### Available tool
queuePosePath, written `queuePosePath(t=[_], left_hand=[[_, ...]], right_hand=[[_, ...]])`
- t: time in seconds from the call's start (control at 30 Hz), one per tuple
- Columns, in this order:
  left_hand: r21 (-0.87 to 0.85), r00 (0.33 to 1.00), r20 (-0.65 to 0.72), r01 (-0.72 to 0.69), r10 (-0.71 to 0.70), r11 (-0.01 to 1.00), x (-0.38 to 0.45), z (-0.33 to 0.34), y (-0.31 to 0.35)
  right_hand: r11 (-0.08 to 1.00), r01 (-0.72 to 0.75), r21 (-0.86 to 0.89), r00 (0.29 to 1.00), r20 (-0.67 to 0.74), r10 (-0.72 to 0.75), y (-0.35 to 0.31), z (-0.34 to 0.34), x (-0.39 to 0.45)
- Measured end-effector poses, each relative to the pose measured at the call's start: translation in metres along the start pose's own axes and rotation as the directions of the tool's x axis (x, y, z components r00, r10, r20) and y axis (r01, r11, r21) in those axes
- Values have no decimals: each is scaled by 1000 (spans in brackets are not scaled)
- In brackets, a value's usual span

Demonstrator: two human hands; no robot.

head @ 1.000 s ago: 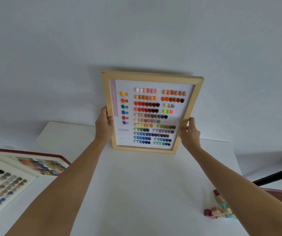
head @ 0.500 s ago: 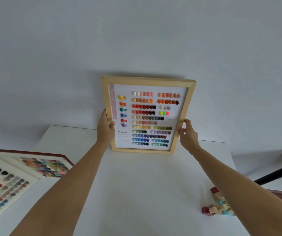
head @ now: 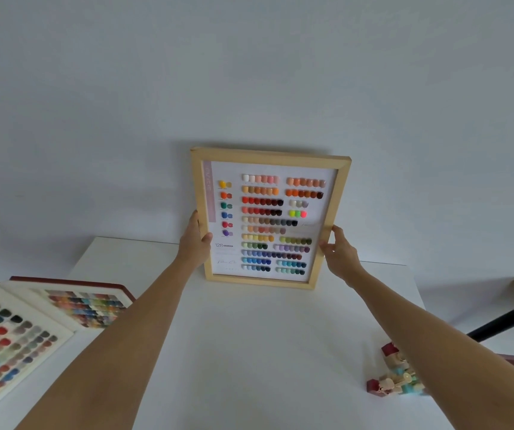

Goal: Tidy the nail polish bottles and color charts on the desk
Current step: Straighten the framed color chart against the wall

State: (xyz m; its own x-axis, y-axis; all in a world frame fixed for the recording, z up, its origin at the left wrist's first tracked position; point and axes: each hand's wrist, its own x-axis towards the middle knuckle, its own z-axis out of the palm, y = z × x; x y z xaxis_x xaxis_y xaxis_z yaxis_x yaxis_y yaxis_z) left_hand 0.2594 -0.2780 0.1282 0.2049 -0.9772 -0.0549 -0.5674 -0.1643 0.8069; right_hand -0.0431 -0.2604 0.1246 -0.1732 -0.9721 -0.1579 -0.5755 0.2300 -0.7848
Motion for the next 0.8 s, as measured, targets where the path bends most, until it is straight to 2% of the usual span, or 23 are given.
queuePosePath(t=[0.37,0.63,0.8], left_hand=[[35,997,-72,-38,40,999,-10,2,-1],[-30,981,-170,-101,94,994,-36,0,2],[-28,948,-227,-235,223,972,-59,4,6]], right_hand=[[998,-54,-43,998,16,54,-1,-9,-11],[994,-104,-23,994,-17,104,6,-21,-29],[995,-102,10,994,-23,102,12,-33,-48]])
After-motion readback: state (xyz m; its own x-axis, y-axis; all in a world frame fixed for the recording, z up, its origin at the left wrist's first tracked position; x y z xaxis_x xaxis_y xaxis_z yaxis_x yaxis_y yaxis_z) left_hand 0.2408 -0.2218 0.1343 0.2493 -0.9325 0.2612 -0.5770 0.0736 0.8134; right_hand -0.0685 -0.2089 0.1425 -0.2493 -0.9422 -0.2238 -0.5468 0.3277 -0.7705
